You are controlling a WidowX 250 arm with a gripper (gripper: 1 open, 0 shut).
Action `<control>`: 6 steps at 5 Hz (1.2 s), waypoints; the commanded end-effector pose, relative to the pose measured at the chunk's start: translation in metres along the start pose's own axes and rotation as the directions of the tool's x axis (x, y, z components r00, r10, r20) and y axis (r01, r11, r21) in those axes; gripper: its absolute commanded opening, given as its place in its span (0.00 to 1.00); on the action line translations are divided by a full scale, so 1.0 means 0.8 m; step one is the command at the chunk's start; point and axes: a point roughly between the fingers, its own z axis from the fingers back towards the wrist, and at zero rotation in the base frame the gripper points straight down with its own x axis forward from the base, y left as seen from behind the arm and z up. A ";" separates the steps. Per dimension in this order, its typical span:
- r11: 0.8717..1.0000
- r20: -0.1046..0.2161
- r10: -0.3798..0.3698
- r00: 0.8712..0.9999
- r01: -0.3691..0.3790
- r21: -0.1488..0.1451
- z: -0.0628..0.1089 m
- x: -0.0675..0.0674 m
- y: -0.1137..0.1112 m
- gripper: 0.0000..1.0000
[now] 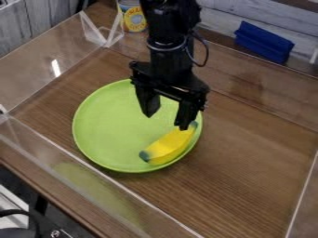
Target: Put the banana in the green plate
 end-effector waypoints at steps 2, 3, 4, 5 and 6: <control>1.000 0.041 -0.012 0.999 0.012 -0.013 0.003 -0.008 -0.009 1.00; 1.000 0.039 -0.017 0.999 0.018 -0.020 -0.001 -0.013 -0.011 1.00; 0.999 0.039 -0.023 0.999 0.024 -0.024 -0.006 -0.016 -0.012 1.00; 0.999 0.039 -0.026 0.999 0.027 -0.027 -0.010 -0.018 -0.013 1.00; 0.999 0.041 -0.031 0.999 0.032 -0.030 -0.014 -0.021 -0.014 1.00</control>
